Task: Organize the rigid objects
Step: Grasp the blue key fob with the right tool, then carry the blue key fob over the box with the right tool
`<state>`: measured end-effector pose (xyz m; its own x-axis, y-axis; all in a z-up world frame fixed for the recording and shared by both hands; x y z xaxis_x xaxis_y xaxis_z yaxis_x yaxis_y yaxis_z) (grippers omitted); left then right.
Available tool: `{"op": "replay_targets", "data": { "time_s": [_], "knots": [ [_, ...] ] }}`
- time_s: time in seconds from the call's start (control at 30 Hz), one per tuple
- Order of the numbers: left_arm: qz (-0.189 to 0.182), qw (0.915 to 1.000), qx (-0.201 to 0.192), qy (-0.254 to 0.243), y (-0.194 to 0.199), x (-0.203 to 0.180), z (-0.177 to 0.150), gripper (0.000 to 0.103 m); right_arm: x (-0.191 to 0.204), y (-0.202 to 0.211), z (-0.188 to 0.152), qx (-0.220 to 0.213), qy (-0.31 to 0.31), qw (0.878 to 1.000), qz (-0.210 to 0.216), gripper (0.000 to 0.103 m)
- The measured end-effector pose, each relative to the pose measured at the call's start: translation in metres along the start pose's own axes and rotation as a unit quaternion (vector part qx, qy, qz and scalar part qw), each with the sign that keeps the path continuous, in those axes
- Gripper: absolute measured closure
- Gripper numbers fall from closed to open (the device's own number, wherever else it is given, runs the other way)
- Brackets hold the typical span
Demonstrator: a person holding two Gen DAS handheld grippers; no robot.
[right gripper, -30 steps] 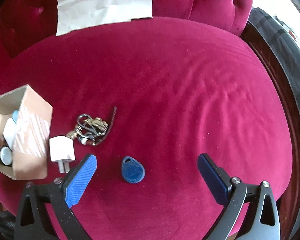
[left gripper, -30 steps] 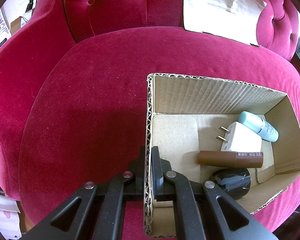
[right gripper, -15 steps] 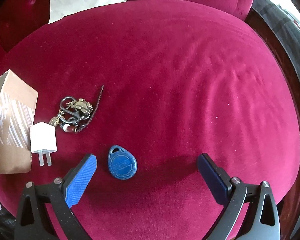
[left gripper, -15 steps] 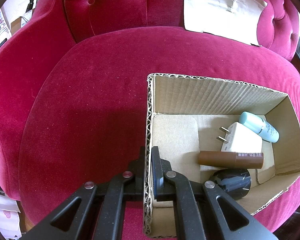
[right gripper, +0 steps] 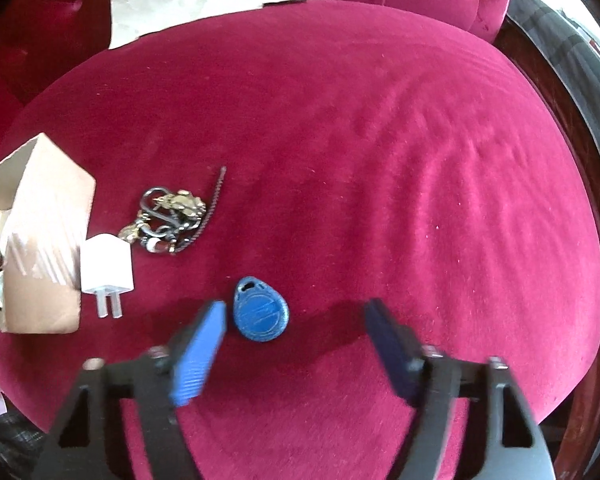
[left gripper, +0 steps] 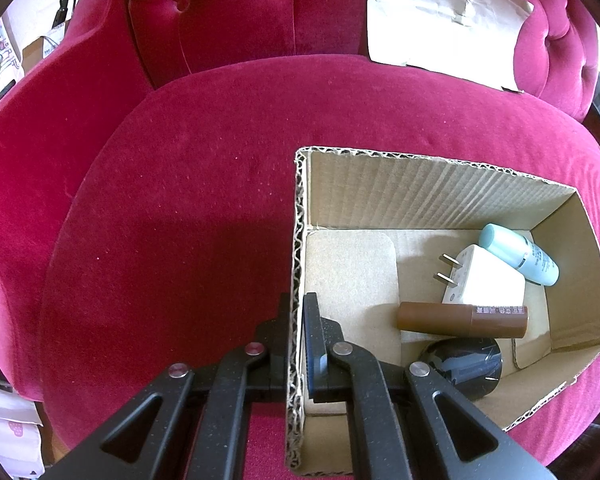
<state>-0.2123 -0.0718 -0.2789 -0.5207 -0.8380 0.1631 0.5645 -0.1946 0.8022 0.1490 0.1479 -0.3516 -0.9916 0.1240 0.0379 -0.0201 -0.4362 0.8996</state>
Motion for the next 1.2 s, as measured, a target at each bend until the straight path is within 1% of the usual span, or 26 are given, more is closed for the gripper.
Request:
{"op": "replay_targets", "data": {
  "time_s": [0.03, 0.07, 0.5, 0.57, 0.67, 0.87, 0.9, 1.03, 1.2],
  "knots": [
    [0.001, 1.0000, 0.000, 0.000, -0.002, -0.007, -0.002, 0.098, 0.002, 0.003, 0.001, -0.005, 0.003, 1.000, 0.002, 0.070],
    [0.001, 1.0000, -0.001, 0.000, -0.001, -0.008, -0.003, 0.098, 0.002, 0.005, 0.002, -0.009, 0.007, 1.000, 0.000, 0.075],
    [0.001, 1.0000, -0.001, -0.001, -0.003, -0.009, -0.004, 0.098, 0.007, 0.017, 0.013, -0.025, -0.004, 1.000, -0.004, 0.075],
    [0.001, 1.0000, -0.001, -0.001, -0.003, -0.008, -0.004, 0.098, -0.002, 0.020, 0.035, -0.030, -0.003, 1.000, -0.003, 0.075],
    [0.001, 1.0000, 0.000, -0.001, -0.003, -0.009, -0.004, 0.098, -0.004, 0.026, 0.039, -0.033, -0.003, 0.999, -0.002, 0.075],
    [0.001, 1.0000, 0.000, -0.001, -0.003, -0.009, -0.004, 0.098, 0.002, 0.029, 0.049, -0.041, 0.000, 0.999, -0.005, 0.075],
    [0.001, 1.0000, 0.000, -0.001, -0.003, -0.010, -0.003, 0.098, 0.008, 0.030, 0.045, -0.043, 0.001, 0.999, -0.006, 0.075],
    [0.001, 1.0000, 0.000, -0.002, -0.002, -0.009, -0.005, 0.098, 0.011, 0.031, 0.046, -0.049, 0.004, 0.999, -0.004, 0.075],
    [0.000, 1.0000, -0.001, -0.003, -0.001, -0.009, -0.005, 0.098, 0.021, 0.045, 0.051, -0.065, 0.012, 0.998, -0.001, 0.075]
  ]
}}
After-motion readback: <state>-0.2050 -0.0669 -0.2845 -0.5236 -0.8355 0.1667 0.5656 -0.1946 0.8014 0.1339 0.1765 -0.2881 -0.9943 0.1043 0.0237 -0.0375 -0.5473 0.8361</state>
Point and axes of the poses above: each gripper's, at about its wrist camera, not at the fingertips, and y roughly against the way its jaws point, x to its left, z to its top, the point moved 8 cm from there along -y, roughly the way its jaws point, and after that the axes turned 7 degrees about -x, right-handed, at the moved point
